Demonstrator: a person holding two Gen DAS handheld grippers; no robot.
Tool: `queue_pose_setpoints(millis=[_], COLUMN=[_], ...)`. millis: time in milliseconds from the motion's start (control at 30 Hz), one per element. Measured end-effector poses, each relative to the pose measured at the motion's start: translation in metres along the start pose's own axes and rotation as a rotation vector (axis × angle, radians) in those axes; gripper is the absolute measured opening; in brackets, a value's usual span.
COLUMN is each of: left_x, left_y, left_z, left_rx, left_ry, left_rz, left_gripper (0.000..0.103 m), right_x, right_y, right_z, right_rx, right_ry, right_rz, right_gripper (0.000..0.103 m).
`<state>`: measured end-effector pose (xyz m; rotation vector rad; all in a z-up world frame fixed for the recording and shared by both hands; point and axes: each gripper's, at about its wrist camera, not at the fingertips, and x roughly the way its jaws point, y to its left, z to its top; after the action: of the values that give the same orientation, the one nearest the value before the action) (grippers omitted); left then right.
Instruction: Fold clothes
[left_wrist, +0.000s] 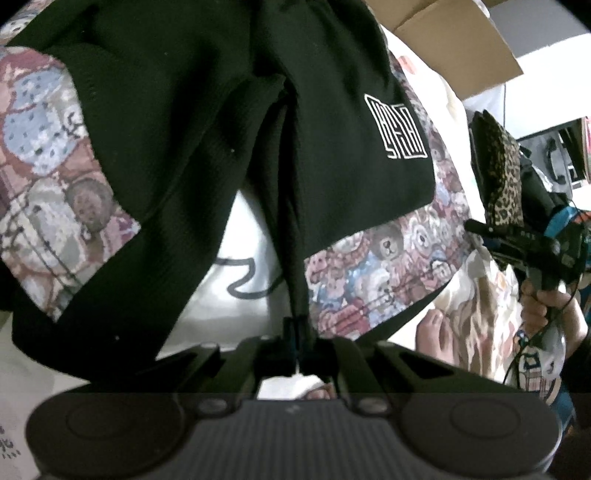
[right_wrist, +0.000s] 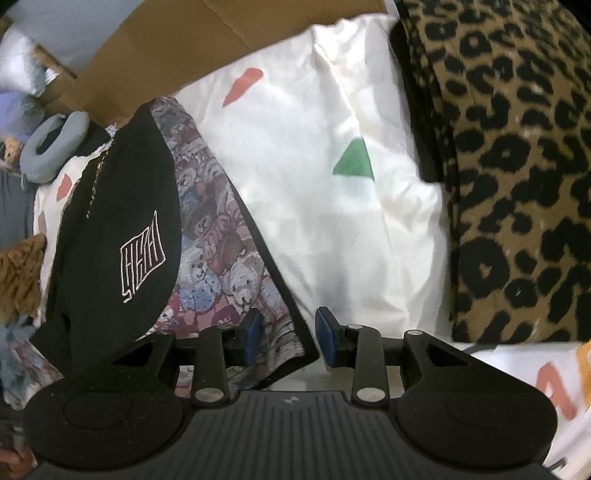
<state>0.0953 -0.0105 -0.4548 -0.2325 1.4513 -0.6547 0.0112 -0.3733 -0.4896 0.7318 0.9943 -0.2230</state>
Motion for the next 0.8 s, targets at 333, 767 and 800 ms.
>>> queue_pose_setpoints(millis=[333,767,800], left_x=[-0.006,-0.007,-0.006], left_y=[-0.003,-0.010,-0.008], left_z=[0.004,0.015,0.017], left_rx=[0.013,0.025,0.014], left_ry=[0.013,0.018,0.014], left_rz=[-0.049,-0.087,-0.081], left_gripper=[0.001,0.010,0.018], right_x=[-0.013,-0.052,-0.049], right_y=[0.015,0.030,0.027], right_z=[0.001,0.020,0.019], right_rx=[-0.029,-0.109,-0.101], right_ry=[0.005,-0.066,-0.061], right_rz=[-0.023,-0.133,-0.141], right_gripper=[0.005,0.003,0.003])
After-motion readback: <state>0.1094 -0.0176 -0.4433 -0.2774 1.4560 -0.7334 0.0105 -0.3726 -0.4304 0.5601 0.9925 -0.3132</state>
